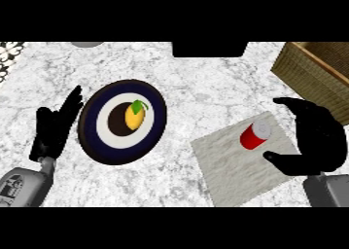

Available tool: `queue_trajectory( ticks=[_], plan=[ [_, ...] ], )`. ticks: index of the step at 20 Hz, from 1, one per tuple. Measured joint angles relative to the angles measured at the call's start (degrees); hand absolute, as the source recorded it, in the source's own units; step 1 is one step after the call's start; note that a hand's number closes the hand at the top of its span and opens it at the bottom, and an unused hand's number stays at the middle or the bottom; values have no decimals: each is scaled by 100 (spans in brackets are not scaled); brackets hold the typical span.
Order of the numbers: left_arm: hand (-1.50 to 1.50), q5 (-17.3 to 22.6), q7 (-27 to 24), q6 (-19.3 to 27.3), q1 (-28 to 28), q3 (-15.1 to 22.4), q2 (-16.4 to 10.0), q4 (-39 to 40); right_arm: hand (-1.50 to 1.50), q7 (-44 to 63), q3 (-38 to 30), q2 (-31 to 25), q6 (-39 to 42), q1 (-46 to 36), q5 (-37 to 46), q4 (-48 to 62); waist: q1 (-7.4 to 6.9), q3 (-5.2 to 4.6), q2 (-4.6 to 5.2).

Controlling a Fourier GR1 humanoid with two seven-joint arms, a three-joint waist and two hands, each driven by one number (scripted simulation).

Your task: Pick the can from the placemat and place it in the basket

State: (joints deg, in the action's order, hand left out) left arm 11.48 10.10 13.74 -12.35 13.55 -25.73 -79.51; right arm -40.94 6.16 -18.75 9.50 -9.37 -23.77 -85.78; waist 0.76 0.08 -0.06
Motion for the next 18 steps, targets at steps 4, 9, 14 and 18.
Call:
queue_trajectory(
  ticks=[4,9,14,18],
  plan=[
    [0,-32,35,35,31,-69,-50,77,-150,474,-289,-786,-669,193,827,-54,87,-24,-18],
    [0,-65,63,57,83,-88,-66,31,-150,1207,-498,-2250,-533,430,1658,-163,87,-31,-32],
    [0,-107,99,30,57,-67,-23,65,-150,1753,-505,-3559,567,651,1787,-530,84,-27,-28],
    [0,-145,-10,-65,58,-121,54,154,-150,2079,-587,-3974,1250,851,1623,-952,34,-20,-16]
  ],
)
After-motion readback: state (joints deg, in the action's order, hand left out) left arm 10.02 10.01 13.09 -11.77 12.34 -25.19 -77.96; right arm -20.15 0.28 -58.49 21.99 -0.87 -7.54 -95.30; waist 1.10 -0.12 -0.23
